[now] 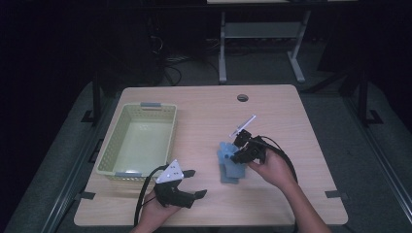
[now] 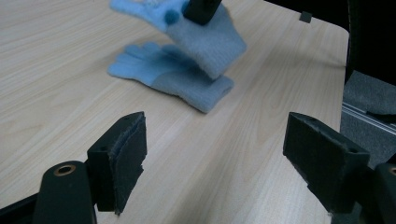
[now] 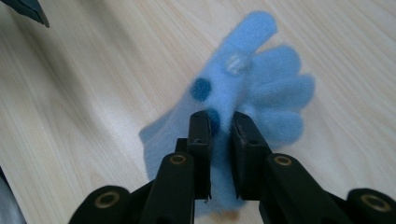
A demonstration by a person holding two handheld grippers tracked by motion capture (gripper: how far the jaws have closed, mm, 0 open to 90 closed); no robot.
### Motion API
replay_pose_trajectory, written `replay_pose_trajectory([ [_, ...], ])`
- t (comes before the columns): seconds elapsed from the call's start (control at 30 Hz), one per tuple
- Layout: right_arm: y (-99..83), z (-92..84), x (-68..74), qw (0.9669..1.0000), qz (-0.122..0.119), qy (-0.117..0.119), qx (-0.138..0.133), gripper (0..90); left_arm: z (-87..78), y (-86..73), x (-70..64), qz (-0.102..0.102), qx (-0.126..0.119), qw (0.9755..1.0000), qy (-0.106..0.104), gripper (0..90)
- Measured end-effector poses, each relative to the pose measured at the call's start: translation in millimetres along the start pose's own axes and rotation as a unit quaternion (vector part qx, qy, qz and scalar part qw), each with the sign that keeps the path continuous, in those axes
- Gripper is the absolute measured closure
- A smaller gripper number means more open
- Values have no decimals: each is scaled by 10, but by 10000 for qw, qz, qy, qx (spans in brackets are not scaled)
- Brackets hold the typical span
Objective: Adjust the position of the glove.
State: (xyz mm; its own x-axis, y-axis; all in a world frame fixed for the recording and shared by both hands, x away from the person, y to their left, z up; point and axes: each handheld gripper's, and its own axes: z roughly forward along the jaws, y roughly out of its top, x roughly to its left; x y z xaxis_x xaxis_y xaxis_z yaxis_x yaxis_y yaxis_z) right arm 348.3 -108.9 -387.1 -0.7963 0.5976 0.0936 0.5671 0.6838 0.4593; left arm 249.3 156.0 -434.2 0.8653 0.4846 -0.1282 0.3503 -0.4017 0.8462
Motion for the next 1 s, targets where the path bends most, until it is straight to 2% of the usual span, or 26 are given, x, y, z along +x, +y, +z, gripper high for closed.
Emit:
replay_pose_trajectory([
  [0.1, 17, 48, 19, 10000, -45, -11, 33, 792, -5, 0, 12, 45, 26, 10000, 21, 214],
  [0.17, 29, 77, 23, 10000, -21, 18, 47, 792, 2, -2, 6, -47, -48, 10000, 14, 214],
  [0.3, 50, 149, 21, 9999, 23, 65, 126, 788, -6, 0, 11, -12, -24, 10000, 19, 213],
  [0.57, 37, 289, -12, 9996, 131, -17, 244, 769, -8, -1, 11, 9, -3, 10000, 13, 213],
  [0.77, 33, 335, -27, 9997, 167, -26, 180, 731, -1, -3, 12, -47, -42, 10000, -16, 215],
  [0.8, 33, 330, -31, 9997, 181, -46, 168, 681, -8, -3, 23, -26, -19, 10000, -16, 215],
  [1.0, 18, 268, -14, 9998, 167, -134, 16, 690, -4, -7, 29, -86, -35, 9999, -40, 215],
])
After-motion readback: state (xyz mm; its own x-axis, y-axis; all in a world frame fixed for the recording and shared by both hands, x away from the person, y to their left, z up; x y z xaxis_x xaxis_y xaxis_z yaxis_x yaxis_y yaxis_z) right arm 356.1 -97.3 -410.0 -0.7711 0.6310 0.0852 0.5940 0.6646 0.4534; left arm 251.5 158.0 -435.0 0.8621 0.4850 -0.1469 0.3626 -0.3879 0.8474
